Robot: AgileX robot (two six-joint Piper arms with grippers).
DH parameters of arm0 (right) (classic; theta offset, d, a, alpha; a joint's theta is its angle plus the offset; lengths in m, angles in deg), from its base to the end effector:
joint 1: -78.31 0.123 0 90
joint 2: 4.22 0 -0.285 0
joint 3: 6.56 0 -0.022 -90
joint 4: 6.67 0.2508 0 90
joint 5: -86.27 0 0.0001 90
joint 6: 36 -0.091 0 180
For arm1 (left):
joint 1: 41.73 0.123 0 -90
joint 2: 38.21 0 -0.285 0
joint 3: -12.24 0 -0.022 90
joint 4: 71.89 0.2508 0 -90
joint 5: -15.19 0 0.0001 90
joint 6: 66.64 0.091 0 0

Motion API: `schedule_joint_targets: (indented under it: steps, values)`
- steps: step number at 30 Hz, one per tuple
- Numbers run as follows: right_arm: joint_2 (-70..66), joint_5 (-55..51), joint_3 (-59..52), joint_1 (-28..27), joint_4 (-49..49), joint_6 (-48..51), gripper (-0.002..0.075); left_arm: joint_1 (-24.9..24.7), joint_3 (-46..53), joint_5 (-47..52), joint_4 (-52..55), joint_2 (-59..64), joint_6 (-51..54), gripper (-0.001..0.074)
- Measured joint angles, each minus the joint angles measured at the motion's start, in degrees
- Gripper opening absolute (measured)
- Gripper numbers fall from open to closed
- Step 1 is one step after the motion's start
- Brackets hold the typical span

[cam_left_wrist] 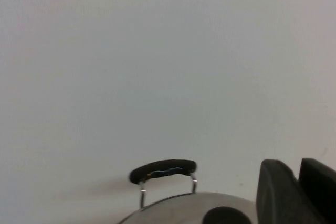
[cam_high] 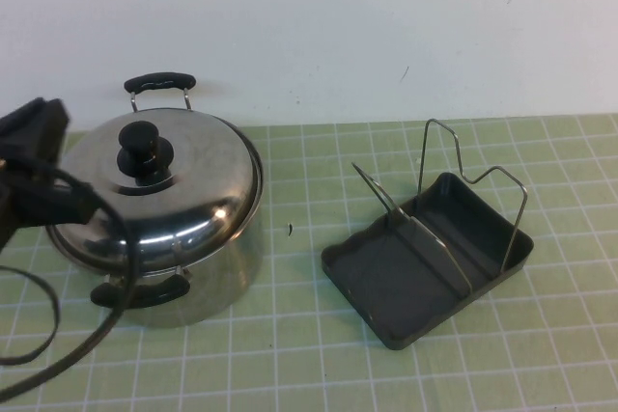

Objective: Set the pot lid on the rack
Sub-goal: Open the pot

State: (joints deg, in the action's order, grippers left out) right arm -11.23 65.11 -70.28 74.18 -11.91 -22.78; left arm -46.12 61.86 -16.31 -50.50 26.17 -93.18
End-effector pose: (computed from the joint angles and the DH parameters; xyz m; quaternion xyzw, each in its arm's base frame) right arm 0.0372 -0.0057 0.2583 -0.0760 0.7141 -0.1458 0.6804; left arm 0.2018 -0.0329 0.3069 0.0495 0.6699 -0.1440 0.7267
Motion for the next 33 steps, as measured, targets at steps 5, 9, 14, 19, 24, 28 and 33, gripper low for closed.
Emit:
schedule_joint_targets:
  steps: [5, 9, 14, 19, 24, 28, 33]
  values:
    - [0.00, -0.07, 0.03, 0.00, 3.32, 4.42, -0.0001, -3.21, -4.15, -3.45, 3.34, 10.45, -1.94, 0.0342]
    - [0.00, -0.07, 0.03, 0.00, 4.60, 6.62, -0.0001, -3.87, -8.02, -3.68, 4.98, 16.91, -2.36, 0.0600]
    - [0.00, -0.07, 0.03, 0.00, 4.74, 7.12, -0.0001, -4.01, -11.09, -2.50, 5.50, 23.14, -2.36, 0.0680]
    - [0.00, -0.07, 0.03, 0.00, 4.83, 7.24, -0.0001, -4.10, -12.03, -1.94, 4.71, 26.97, -1.42, 0.0647]
    - [0.00, -0.07, 0.03, 0.00, 5.24, 7.24, -0.0001, -4.10, -12.03, -1.80, 1.59, 28.69, 2.84, 0.0554]
    - [0.00, -0.07, 0.03, 0.00, 5.24, 7.24, -0.0001, -4.10, -12.03, -1.70, 0.63, 29.35, 4.99, 0.0451]
    - [0.00, 0.26, 0.03, 0.00, 5.24, 7.36, -0.0001, -4.10, -12.03, -3.09, -0.17, 29.48, 6.75, 0.0325]
